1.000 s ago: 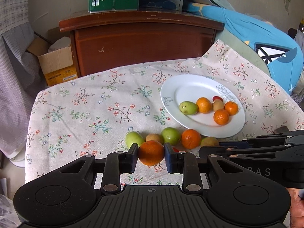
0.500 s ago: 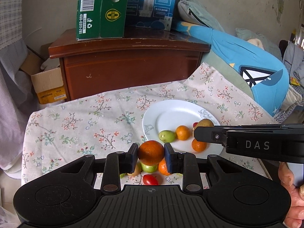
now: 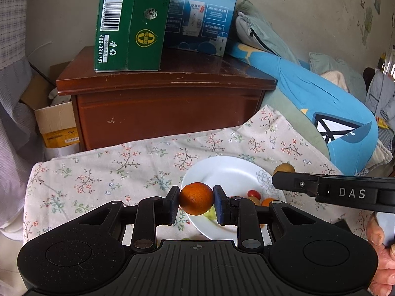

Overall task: Organize fruits
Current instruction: 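Carry the mandarin and kiwi onto the plate and open both tools, then lift both tools away from the plate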

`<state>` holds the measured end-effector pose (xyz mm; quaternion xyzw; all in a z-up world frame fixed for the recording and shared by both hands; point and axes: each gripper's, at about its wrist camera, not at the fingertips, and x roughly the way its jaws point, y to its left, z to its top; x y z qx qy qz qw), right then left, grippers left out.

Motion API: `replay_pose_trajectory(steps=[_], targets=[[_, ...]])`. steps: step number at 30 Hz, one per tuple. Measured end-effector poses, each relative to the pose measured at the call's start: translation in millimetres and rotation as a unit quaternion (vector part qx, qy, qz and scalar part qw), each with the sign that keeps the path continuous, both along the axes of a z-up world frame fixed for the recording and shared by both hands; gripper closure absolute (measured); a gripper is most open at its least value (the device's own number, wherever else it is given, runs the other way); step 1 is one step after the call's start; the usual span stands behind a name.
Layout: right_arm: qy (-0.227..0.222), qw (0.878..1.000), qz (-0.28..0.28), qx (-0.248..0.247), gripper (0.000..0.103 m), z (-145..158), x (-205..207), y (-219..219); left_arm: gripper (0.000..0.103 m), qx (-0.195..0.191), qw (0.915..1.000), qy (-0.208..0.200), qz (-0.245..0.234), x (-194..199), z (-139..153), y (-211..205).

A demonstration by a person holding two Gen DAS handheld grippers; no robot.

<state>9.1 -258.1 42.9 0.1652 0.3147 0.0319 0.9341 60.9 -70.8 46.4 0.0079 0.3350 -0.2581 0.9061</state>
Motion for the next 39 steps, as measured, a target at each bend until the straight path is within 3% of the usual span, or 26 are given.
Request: replay_pose_trajectory(steps=[6,14,30,37,39], targets=[[0.002,1.000,-0.010,0.015,0.078,-2.9,17.7,-22.8,0.076,0.003,0.9999,0.009,-0.007,20.0,-7.6,-17.2],[0.034,0.999,-0.016,0.038,0.078,-29.5,42.6,-35.2,0.076,0.008,0.9993,0.033,-0.016,46.8,-29.5,-40.6],[0.078,0.997,-0.023,0.015,0.078,-71.3,74.1,-36.6,0.076,0.009,0.9975,0.069,-0.011,75.2,-67.0,-59.1],[0.082,0.996,-0.032,0.021,0.075,-75.6,77.8,-37.6,0.072,0.000,0.9973,0.073,0.000,77.5,-65.4,-57.4],[0.079,0.996,-0.033,0.022,0.074,-73.6,77.2,-37.5,0.061,-0.001,0.9979,0.065,0.003,75.6,-60.2,-55.7]])
